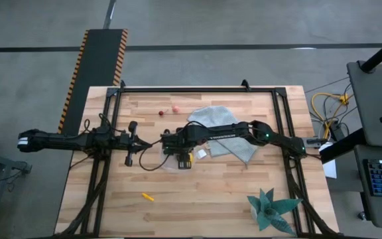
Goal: Pick and placing Produce into tupperware
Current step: Put the yellow corn into the transparent bin
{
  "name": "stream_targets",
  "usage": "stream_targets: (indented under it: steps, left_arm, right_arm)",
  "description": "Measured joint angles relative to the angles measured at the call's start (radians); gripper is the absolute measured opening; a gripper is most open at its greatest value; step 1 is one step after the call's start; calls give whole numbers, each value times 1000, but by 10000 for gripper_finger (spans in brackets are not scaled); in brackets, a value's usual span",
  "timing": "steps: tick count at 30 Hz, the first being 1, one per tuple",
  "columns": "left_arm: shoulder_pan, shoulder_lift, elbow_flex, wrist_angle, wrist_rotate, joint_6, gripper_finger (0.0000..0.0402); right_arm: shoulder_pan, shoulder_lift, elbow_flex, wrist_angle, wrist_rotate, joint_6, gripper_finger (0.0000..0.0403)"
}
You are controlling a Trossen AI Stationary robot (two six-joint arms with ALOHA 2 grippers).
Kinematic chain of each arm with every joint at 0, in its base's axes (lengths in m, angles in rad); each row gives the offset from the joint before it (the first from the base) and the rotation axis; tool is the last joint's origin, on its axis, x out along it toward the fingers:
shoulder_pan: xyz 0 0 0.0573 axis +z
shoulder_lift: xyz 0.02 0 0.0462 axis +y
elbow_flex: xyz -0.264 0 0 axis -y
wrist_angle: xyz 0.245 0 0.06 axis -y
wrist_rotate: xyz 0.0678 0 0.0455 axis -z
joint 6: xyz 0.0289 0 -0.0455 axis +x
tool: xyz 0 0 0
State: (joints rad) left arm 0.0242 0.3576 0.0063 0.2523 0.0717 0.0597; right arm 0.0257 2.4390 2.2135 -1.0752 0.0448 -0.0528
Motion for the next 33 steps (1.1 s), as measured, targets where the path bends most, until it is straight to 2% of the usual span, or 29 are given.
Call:
stream_targets:
  steps: [5,10,15,22,27,33]
  left_arm:
    - [0,0,0,0,0,0,0]
    - [0,0,0,0,0,0,0]
    - [0,0,0,1,0,0,0]
    - [0,2,0,1,0,0,0]
    - [0,2,0,1,0,-2,0]
    - [0,0,0,3,0,-1,0]
  right_arm:
    - [0,-19,9,9,0,7,199]
    - [2,-71,35,57,-5,-8,191]
    - [15,-158,35,116,-27,-27,178]
    - [60,-323,9,116,-2,-35,162]
    - [113,-482,-88,124,74,-30,155]
    - [201,-732,-367,221,236,31,154]
